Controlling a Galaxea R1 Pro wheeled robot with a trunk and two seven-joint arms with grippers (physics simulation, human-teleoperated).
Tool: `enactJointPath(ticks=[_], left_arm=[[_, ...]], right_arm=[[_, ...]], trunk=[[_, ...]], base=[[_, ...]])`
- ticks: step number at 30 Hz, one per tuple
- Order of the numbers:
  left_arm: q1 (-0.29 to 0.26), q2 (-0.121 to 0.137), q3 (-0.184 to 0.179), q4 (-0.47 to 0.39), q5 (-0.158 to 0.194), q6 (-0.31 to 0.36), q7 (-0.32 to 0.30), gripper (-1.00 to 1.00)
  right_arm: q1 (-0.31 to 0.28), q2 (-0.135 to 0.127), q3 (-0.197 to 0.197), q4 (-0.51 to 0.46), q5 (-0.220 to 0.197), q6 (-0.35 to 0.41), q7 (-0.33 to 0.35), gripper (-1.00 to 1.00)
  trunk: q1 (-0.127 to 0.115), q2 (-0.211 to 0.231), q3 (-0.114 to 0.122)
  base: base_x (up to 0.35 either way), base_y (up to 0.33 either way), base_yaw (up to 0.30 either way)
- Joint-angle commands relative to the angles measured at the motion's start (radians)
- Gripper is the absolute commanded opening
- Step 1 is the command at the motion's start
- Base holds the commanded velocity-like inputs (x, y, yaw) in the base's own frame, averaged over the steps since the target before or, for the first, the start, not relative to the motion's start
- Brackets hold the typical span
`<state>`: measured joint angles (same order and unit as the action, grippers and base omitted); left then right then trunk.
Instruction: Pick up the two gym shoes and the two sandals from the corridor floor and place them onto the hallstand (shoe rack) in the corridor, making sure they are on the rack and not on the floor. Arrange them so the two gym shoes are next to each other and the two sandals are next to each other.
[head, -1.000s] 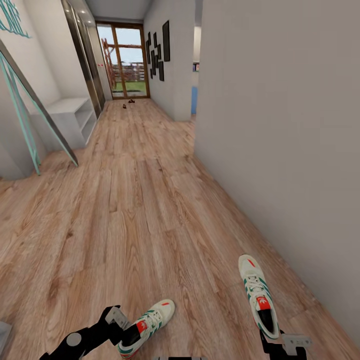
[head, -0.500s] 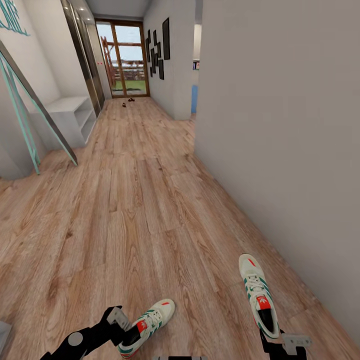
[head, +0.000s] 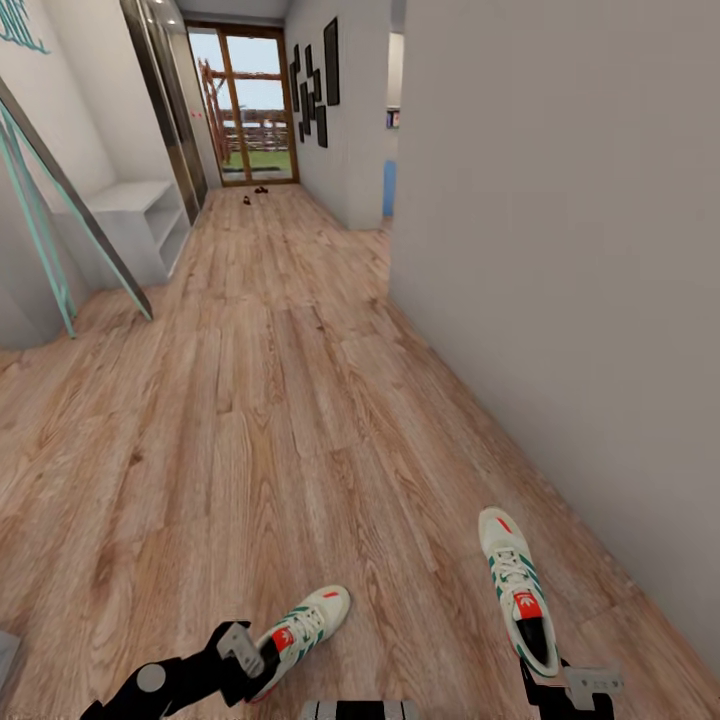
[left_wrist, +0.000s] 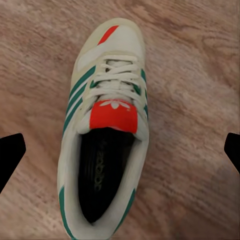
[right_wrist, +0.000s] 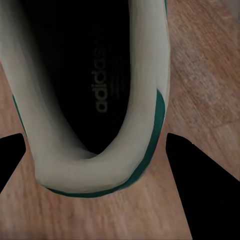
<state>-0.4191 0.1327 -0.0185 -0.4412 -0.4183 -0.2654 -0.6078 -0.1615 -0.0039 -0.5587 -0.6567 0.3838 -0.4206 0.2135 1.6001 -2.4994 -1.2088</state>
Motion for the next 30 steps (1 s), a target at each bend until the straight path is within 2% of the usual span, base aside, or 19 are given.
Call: enactJointPath(ticks=[1, 30], left_arm=[[-0.002, 0.003, -0.002, -0.001, -0.009, -0.005, -0.001, 1.00], [-0.005, 0.018, 0.002, -0.018, -0.013, -0.002, 0.004, 1.00]], right_arm=[[-0.001, 0.001, -0.007, 0.000, 0.004, -0.004, 0.009, -1.00], [-0.001, 0.001, -0.007, 0.002, 0.004, -0.006, 0.009, -1.00]], trunk=[[0.000, -0.001, -0.006], [0.013, -0.008, -0.164]], base=[[0.000, 0.000, 0.000], [0.000, 0.000, 0.000]])
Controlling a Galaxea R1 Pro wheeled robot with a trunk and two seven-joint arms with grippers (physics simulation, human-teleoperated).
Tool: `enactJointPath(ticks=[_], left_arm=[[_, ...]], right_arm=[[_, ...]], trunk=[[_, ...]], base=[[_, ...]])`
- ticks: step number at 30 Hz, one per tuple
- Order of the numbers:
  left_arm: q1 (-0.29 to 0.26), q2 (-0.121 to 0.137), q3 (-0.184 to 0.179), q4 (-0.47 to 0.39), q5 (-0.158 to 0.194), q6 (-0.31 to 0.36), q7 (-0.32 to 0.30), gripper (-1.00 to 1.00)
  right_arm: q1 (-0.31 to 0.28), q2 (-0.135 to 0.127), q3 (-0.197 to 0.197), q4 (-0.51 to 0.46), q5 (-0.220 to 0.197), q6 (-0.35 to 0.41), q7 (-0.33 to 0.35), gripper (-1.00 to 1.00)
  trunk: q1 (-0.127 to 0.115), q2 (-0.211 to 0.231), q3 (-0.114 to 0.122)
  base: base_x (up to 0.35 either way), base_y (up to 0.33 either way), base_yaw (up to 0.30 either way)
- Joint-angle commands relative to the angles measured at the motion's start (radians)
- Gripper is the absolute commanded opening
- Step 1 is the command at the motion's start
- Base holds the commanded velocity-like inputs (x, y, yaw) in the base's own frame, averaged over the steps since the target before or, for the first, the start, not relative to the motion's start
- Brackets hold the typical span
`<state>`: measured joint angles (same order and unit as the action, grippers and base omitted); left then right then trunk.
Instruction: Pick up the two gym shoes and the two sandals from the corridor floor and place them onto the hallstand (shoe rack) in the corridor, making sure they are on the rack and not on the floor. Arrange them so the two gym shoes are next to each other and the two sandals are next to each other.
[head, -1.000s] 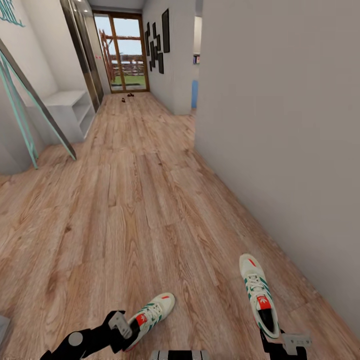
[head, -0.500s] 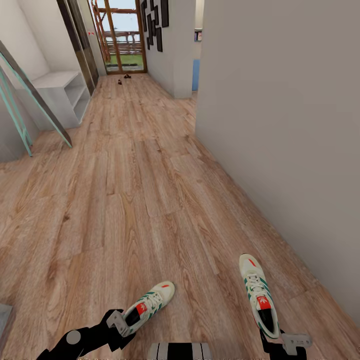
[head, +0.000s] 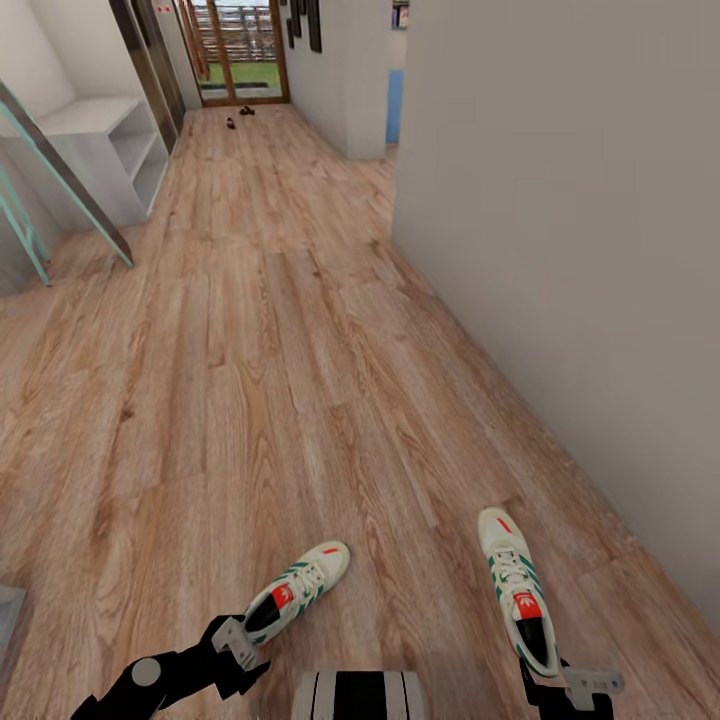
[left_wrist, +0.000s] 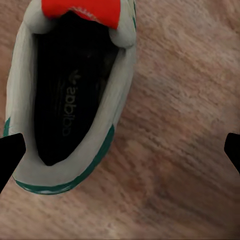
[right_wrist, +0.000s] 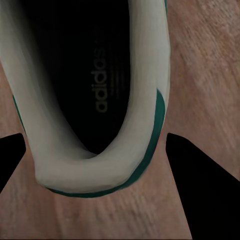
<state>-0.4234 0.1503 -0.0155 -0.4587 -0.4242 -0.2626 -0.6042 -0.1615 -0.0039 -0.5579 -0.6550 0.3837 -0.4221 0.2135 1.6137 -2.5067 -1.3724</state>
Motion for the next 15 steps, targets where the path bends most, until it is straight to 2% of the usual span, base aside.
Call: enactJointPath(ticks=[1, 3, 6, 9, 15], left_arm=[[0.000, 0.003, -0.002, -0.013, -0.007, -0.005, 0.002, 1.00], [0.000, 0.005, -0.002, -0.029, -0.007, -0.003, 0.002, 1.00], [0.001, 0.015, -0.002, -0.077, -0.008, 0.016, 0.001, 1.00], [0.001, 0.023, -0.003, -0.126, -0.008, 0.065, 0.000, 1.00], [0.002, 0.029, -0.003, -0.183, -0.009, 0.114, -0.003, 1.00]], right_arm=[[-0.001, 0.001, -0.007, 0.000, 0.004, -0.004, 0.009, -1.00], [-0.001, 0.001, -0.007, 0.000, 0.004, -0.004, 0.009, -1.00], [-0.001, 0.001, -0.007, 0.000, 0.004, -0.004, 0.009, -1.00], [-0.001, 0.001, -0.007, 0.000, 0.004, -0.004, 0.009, -1.00], [-0.001, 0.001, -0.007, 0.001, 0.004, -0.004, 0.009, -1.00]], trunk=[[0.000, -0.001, -0.006], [0.001, -0.001, -0.017], [0.001, -0.001, -0.019], [0.001, -0.001, -0.019], [0.001, -0.001, -0.020]], base=[[0.000, 0.000, 0.000], [0.000, 0.000, 0.000], [0.000, 0.000, 0.000], [0.000, 0.000, 0.000], [0.000, 0.000, 0.000]])
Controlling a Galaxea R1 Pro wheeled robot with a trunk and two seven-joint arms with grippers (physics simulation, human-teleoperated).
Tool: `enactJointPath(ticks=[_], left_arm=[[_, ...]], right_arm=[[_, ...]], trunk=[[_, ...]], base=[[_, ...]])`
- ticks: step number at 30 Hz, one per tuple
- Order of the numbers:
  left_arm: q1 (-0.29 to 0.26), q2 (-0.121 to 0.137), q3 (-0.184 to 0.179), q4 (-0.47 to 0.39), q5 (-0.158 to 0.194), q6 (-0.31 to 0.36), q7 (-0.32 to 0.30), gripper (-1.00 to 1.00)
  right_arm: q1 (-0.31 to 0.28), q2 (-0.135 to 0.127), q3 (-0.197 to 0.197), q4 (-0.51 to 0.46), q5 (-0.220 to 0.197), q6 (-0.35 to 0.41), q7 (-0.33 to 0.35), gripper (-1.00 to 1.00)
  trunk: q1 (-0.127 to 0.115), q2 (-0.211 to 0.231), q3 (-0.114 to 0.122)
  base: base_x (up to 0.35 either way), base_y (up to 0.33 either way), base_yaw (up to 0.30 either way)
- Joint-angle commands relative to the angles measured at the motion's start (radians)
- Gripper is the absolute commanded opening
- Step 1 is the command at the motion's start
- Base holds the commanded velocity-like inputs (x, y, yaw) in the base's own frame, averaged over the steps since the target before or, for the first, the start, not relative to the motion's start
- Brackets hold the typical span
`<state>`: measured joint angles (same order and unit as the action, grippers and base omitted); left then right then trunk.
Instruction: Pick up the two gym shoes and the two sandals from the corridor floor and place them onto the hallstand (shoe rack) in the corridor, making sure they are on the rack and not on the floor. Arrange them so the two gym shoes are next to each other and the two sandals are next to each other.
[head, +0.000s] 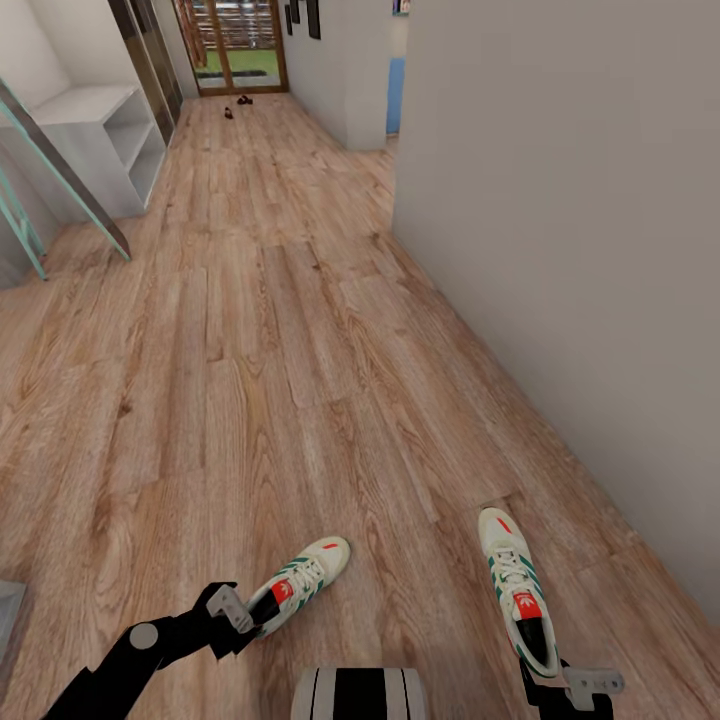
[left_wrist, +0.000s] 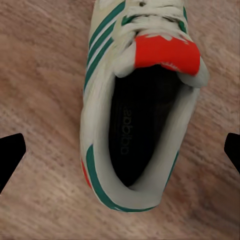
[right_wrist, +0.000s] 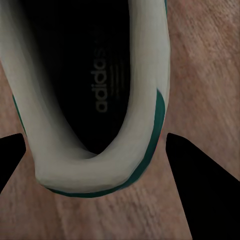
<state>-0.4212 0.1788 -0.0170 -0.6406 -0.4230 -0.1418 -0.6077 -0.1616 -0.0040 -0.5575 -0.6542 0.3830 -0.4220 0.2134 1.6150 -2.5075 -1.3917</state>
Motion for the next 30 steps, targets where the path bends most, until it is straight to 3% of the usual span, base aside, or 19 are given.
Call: enactJointPath(ticks=[1, 10, 15, 22, 25, 30], left_arm=[[0.000, 0.001, -0.001, -0.012, -0.010, -0.001, 0.001, 1.00], [-0.001, 0.004, -0.002, -0.049, -0.014, 0.010, 0.000, 1.00], [-0.001, 0.004, -0.001, -0.053, -0.035, 0.012, 0.000, 1.00], [-0.001, 0.004, 0.000, -0.054, -0.053, 0.013, 0.000, 1.00], [0.000, 0.003, 0.000, -0.054, -0.056, 0.013, 0.000, 1.00], [0.000, 0.004, 0.000, -0.055, -0.060, 0.013, 0.001, 1.00]], right_arm=[[-0.001, 0.001, -0.007, 0.000, 0.005, -0.004, 0.009, -1.00], [-0.001, 0.001, -0.007, 0.000, 0.005, -0.004, 0.009, -1.00], [-0.001, 0.001, -0.008, -0.001, 0.005, -0.004, 0.009, -1.00], [-0.001, 0.001, -0.008, -0.003, 0.004, -0.004, 0.009, -1.00], [-0.001, 0.000, -0.011, -0.008, 0.002, -0.004, 0.009, -1.00], [-0.002, 0.003, 0.008, -0.197, -0.001, 0.030, 0.009, -1.00]], trunk=[[0.000, 0.000, -0.001], [0.000, 0.000, -0.001], [0.000, 0.000, -0.001], [0.003, -0.002, -0.036], [0.003, -0.002, -0.038], [0.003, -0.002, -0.039]], base=[[0.000, 0.000, 0.000], [0.000, 0.000, 0.000], [0.000, 0.000, 0.000], [0.000, 0.000, 0.000], [0.000, 0.000, 0.000], [0.000, 0.000, 0.000]])
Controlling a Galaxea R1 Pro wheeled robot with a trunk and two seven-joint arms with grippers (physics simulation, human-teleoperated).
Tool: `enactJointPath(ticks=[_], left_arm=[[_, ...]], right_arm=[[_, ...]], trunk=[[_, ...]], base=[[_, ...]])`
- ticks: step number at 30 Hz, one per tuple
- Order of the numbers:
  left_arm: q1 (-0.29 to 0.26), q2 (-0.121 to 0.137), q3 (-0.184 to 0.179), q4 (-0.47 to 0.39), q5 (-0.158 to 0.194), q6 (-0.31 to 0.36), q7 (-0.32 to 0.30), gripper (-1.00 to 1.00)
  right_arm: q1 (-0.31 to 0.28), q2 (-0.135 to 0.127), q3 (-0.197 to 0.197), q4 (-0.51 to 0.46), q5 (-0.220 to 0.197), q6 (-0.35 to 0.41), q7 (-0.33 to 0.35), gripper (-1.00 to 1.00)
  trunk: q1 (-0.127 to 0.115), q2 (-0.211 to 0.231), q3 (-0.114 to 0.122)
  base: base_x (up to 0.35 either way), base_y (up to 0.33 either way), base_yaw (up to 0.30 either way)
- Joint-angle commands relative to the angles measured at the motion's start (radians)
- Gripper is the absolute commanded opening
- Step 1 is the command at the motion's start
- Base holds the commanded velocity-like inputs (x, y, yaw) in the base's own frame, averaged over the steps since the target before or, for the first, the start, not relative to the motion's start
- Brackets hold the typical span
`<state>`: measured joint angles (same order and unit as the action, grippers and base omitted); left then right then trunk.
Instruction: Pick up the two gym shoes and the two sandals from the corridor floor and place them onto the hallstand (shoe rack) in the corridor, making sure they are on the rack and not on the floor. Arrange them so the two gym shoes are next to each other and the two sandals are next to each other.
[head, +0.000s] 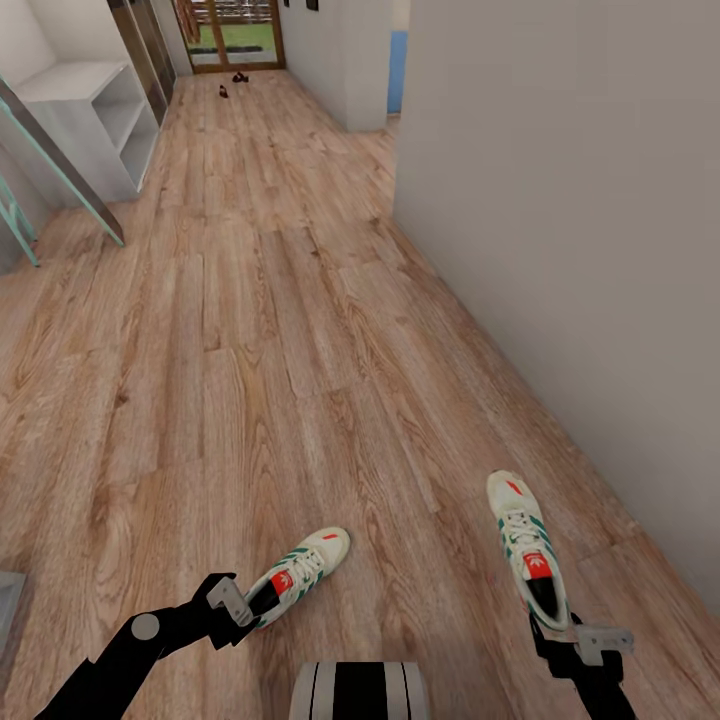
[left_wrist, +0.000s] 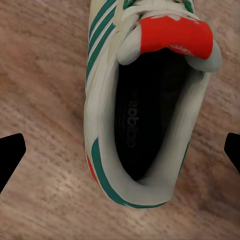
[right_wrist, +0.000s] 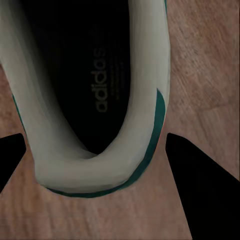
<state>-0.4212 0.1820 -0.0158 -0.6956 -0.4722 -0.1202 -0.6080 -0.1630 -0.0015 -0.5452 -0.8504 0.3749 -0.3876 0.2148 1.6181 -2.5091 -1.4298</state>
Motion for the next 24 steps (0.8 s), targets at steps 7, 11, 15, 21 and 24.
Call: enactJointPath(ticks=[7, 11, 15, 21, 24], left_arm=[[-0.001, 0.001, -0.001, -0.001, -0.012, -0.009, 0.002, 1.00], [-0.001, 0.001, -0.001, -0.001, -0.012, -0.009, 0.002, 1.00], [-0.001, 0.001, -0.002, -0.001, -0.012, -0.009, 0.002, 1.00], [-0.001, 0.001, -0.002, -0.001, -0.012, -0.009, 0.002, 1.00], [-0.001, 0.001, -0.001, -0.001, -0.013, -0.009, 0.002, 1.00]], right_arm=[[-0.005, 0.007, 0.162, -0.244, -0.015, 0.266, 0.009, -1.00], [-0.007, 0.007, 0.209, -0.343, -0.075, 0.364, 0.010, -1.00], [-0.007, 0.007, 0.229, -0.404, -0.140, 0.406, 0.024, -1.00], [-0.007, 0.006, 0.232, -0.421, -0.163, 0.418, 0.033, -1.00], [-0.007, 0.006, 0.232, -0.420, -0.167, 0.420, 0.034, -1.00]], trunk=[[0.000, 0.000, -0.001], [0.000, 0.000, -0.001], [0.000, 0.000, -0.001], [0.003, -0.002, -0.024], [0.003, -0.002, -0.032]], base=[[0.000, 0.000, 0.000], [0.000, 0.000, 0.000], [0.000, 0.000, 0.000], [0.000, 0.000, 0.000], [0.000, 0.000, 0.000]])
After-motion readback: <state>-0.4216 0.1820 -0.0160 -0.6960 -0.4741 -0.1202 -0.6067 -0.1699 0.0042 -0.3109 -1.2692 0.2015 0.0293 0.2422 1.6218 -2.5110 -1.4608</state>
